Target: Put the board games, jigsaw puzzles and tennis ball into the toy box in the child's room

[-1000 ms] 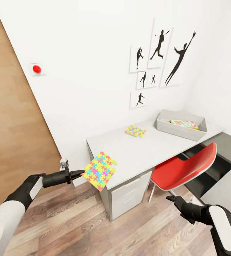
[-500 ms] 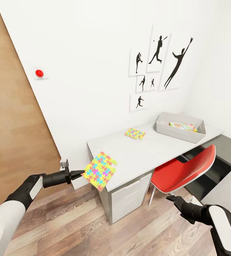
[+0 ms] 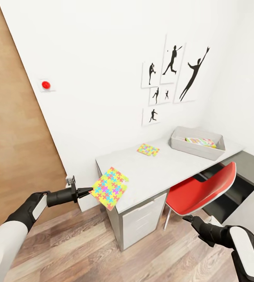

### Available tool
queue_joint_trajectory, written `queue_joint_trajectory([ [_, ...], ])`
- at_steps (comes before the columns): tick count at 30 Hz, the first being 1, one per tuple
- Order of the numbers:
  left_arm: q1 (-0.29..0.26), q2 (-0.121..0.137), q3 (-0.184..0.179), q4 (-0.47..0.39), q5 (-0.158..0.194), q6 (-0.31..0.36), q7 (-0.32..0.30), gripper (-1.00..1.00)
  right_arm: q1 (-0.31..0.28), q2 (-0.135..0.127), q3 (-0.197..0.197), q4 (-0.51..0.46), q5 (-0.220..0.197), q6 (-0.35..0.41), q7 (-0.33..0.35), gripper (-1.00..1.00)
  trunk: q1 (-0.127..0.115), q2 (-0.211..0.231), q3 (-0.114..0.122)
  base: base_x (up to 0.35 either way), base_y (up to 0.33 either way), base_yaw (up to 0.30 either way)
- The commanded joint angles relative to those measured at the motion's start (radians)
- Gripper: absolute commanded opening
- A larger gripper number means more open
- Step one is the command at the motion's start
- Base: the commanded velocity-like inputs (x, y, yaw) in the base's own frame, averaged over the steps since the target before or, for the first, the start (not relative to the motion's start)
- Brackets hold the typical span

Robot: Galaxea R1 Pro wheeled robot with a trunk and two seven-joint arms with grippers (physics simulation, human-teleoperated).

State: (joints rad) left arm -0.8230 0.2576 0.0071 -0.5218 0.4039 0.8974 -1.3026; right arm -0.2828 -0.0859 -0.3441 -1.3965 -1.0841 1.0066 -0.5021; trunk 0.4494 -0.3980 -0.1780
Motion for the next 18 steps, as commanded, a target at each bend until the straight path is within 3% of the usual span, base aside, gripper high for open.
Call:
queue_joint_trajectory([
  [1, -0.001, 0.000, 0.001, 0.000, 0.000, 0.008, -0.001, -1.00, -0.001, 0.000, 0.000, -0.001, -0.011, 0.003, -0.010, 1.00, 0.001, -0.002, 0.000, 0.000, 0.000, 0.000],
  [8, -0.001, 0.004, 0.002, 0.000, 0.000, 0.008, -0.001, -1.00, -0.001, -0.001, -0.001, -0.001, -0.010, 0.004, -0.010, 1.00, 0.001, -0.002, 0.011, 0.000, 0.000, 0.000],
  [13, -0.001, 0.051, 0.003, -0.001, 0.002, 0.008, -0.002, -1.00, -0.001, 0.000, -0.001, -0.002, -0.011, 0.005, -0.011, 1.00, 0.001, -0.002, 0.020, 0.000, 0.000, 0.000],
  [18, -0.001, 0.065, 0.004, 0.000, 0.002, 0.008, -0.003, -1.00, -0.001, 0.000, -0.001, -0.005, -0.012, 0.006, -0.011, 1.00, 0.001, -0.002, 0.028, 0.000, 0.000, 0.000],
])
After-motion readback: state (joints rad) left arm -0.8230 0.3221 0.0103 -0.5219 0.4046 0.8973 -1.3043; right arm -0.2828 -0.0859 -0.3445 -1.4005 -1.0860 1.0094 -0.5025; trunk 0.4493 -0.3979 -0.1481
